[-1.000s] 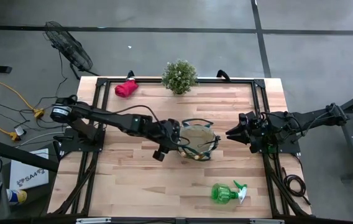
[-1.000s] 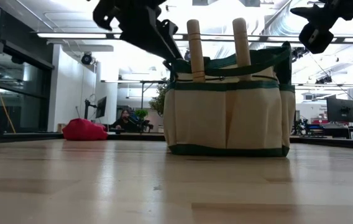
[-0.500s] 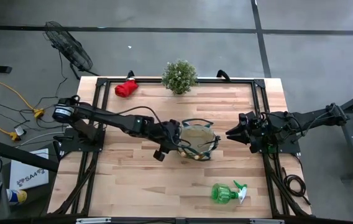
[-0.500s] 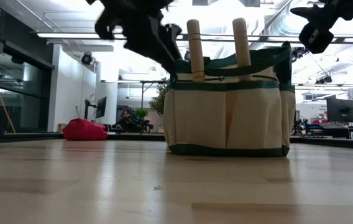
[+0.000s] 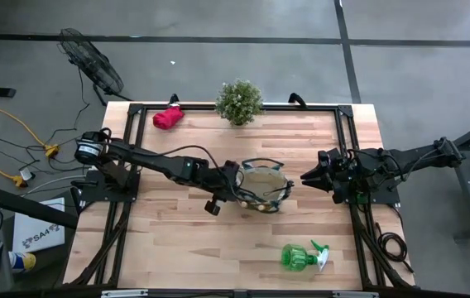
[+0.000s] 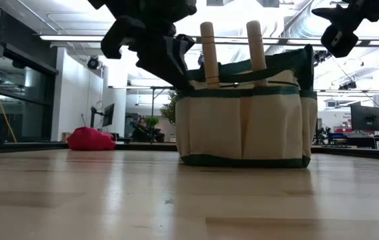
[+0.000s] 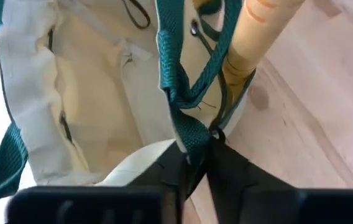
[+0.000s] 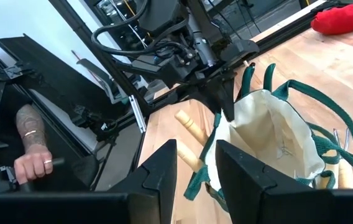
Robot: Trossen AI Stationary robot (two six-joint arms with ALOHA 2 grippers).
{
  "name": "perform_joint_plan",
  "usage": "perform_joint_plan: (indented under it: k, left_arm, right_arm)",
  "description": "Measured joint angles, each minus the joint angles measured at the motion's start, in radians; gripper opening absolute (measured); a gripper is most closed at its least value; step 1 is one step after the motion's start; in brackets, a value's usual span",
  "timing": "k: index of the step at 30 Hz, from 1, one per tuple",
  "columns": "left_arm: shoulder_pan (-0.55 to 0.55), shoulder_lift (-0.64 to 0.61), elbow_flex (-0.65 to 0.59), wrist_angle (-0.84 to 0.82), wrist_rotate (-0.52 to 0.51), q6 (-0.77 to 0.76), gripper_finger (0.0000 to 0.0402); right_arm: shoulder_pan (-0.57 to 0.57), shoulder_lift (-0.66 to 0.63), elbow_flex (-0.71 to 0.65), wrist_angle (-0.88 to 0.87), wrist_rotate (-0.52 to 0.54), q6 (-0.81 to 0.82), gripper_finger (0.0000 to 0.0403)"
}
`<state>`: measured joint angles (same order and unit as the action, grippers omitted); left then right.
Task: Pick & Place Garden tools in Gardening bag
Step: Adjust the brown gardening bag
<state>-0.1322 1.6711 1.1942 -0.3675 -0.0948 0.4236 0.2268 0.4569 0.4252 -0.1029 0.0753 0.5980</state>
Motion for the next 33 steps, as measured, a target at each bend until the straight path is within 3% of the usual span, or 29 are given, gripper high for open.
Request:
perform_joint_plan:
  k: [4,22,33]
  left_arm:
    - [0.0,-0.002,0.001,-0.042,-0.003,0.046,0.0007]
    - [0.03,-0.118,-0.001,-0.389,0.013,0.504,0.0001]
    - [0.143,-0.17,-0.001,-0.586,-0.015,0.575,0.0]
  right_arm:
    - [0.0,0.0,0.0,0.0,0.0,0.0,0.0103]
    - [0.0,0.0,0.0,0.0,0.0,0.0,0.0103]
    - [0.0,0.0,0.0,0.0,0.0,0.0,0.0103]
